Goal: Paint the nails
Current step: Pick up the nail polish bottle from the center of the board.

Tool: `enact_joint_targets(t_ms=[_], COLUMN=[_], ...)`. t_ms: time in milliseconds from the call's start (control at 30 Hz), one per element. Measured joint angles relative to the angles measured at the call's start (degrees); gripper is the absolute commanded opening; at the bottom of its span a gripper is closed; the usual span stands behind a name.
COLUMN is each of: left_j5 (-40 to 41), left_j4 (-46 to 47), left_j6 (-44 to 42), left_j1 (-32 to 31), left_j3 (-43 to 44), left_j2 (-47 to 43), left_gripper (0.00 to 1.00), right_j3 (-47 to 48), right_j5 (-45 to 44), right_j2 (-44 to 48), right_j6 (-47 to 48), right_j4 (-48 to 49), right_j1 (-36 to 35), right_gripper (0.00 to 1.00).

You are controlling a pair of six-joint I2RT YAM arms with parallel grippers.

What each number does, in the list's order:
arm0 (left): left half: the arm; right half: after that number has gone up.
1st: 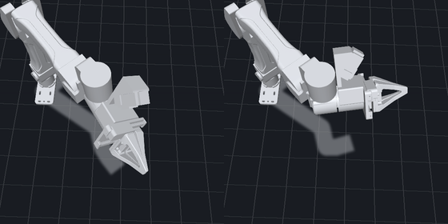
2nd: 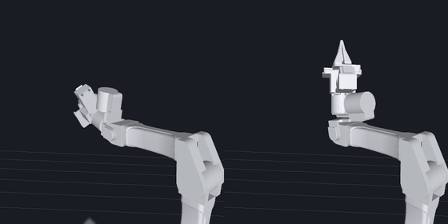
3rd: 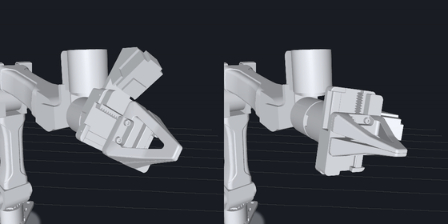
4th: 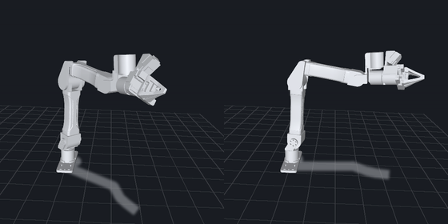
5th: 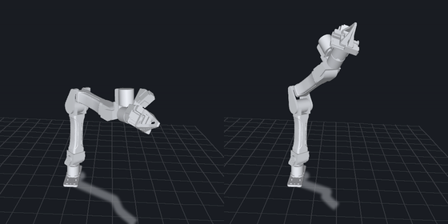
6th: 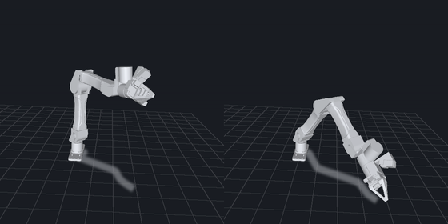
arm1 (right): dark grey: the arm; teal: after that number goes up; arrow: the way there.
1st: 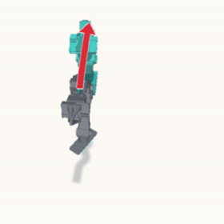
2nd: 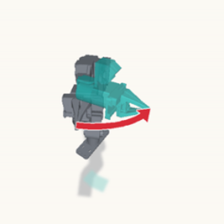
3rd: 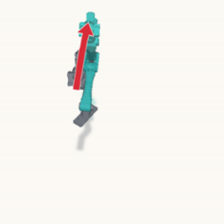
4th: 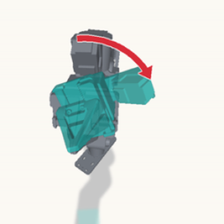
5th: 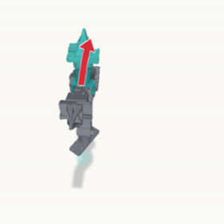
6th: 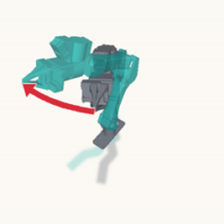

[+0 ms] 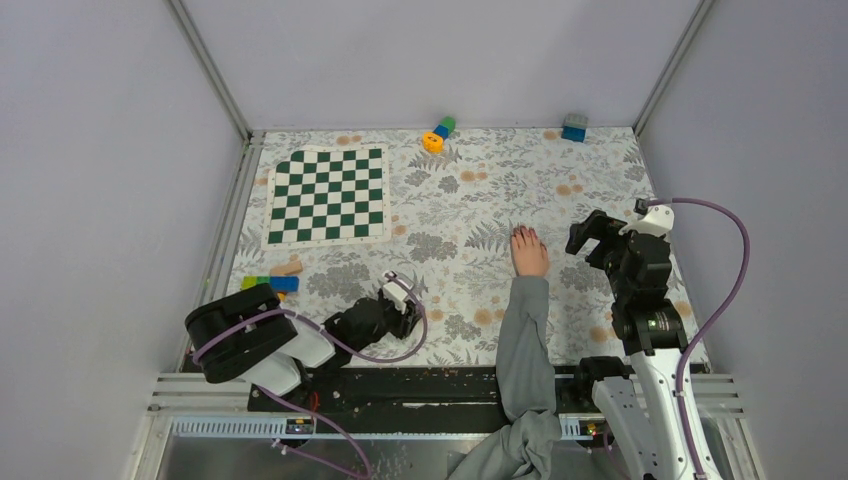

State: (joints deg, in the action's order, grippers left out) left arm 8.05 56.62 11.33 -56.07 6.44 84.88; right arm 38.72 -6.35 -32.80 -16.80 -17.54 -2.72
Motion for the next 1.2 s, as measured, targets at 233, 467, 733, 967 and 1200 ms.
enact_joint_targets(t_ms=[233,467,733,967,1200], left_j5=[2.97,4.04,-4.11,-21.79,-40.85], left_j4=[-1.97,-7.34,-27.91,-49.88,-72.37], left_j6=[-1.75,-2.34,-1.38,-2.78,-10.03], left_j1=[-2.91,-5.53,-5.6,-5.6,-2.29], left_j3=[1.4,4.35,12.98,31.1,47.5], left_j2=[0.11,-1.97,-18.6,-22.73,-19.85], left_gripper=[0.0,0.0,0.0,0.0,0.0], right_j3=[0.0,0.0,0.83,1.36,4.83], right_j5=[0.0,0.44,12.68,42.1,52.43], right_j2=[-0.48,-0.5,-1.6,-9.73,-14.08], right_j6=[0.0,0.0,-0.39,-4.55,-1.46], right_j4=[-0.02,-0.02,-0.61,7.04,5.38], right_j1=[0.0,0.0,0.07,-0.87,-17.68], right_gripper=[0.99,0.99,0.96,0.88,0.82])
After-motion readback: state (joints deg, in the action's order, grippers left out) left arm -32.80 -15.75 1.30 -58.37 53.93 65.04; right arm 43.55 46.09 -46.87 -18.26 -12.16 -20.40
